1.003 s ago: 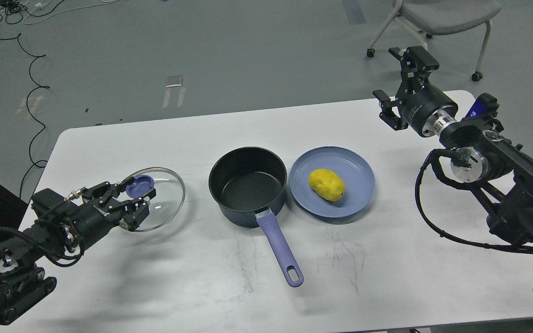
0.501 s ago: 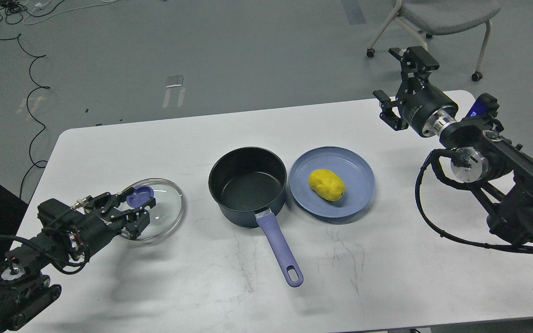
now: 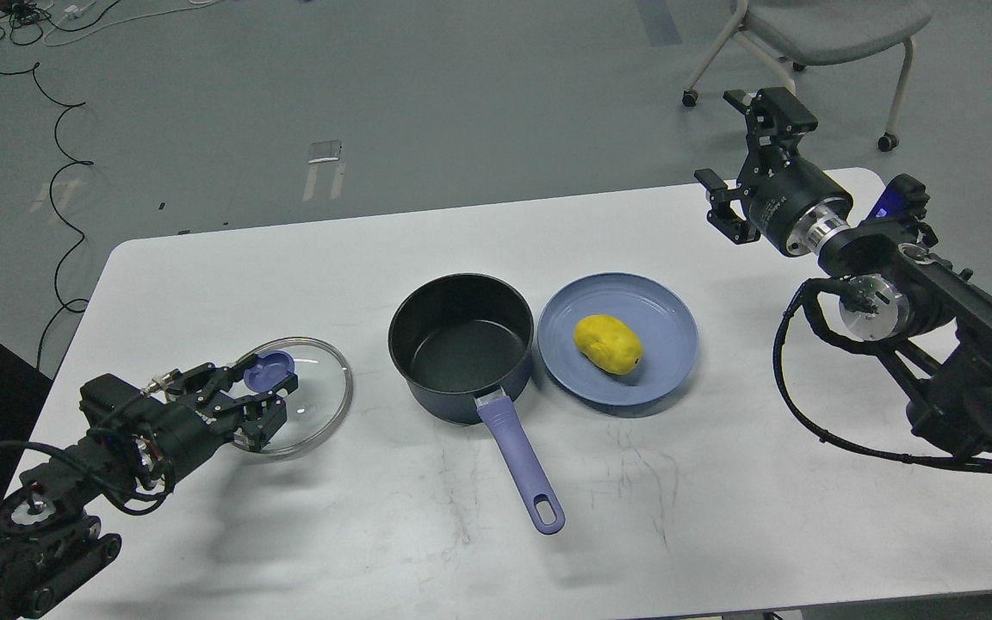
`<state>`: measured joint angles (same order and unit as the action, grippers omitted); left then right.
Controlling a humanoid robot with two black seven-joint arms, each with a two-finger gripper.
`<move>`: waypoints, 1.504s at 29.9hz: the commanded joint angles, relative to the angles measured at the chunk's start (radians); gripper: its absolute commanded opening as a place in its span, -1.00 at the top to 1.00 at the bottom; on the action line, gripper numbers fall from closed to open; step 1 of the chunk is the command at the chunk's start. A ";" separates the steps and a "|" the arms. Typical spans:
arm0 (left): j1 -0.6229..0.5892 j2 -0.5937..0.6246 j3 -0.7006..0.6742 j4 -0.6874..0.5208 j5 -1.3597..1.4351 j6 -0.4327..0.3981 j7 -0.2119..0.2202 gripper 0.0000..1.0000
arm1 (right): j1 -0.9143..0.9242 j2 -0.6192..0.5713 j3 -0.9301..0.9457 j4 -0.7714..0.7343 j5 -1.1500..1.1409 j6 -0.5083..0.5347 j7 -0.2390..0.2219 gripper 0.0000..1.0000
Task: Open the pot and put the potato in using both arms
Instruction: 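Lower the lid onto the table beside the pan and release, then raise the left gripper away and reach the right gripper toward the potato, then grasp the yellow potato on the blue plate with the right gripper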
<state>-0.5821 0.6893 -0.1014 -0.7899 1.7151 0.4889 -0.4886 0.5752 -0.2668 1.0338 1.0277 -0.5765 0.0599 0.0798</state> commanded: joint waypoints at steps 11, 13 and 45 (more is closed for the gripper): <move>-0.011 0.003 -0.001 -0.003 -0.025 0.000 0.000 -0.97 | 0.000 0.001 0.002 0.000 0.000 0.000 0.000 -1.00; -0.018 0.012 -0.010 -0.021 -0.079 0.000 0.000 -0.97 | 0.002 0.001 -0.001 0.000 0.000 0.001 0.000 -1.00; -0.530 0.013 -0.150 -0.129 -1.393 -0.592 0.235 -0.97 | 0.153 -0.259 -0.624 0.170 -1.127 0.146 0.025 -1.00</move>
<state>-1.1140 0.6959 -0.2481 -0.9187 0.3658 -0.0792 -0.2674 0.7328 -0.5290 0.4345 1.2010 -1.6594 0.2056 0.1025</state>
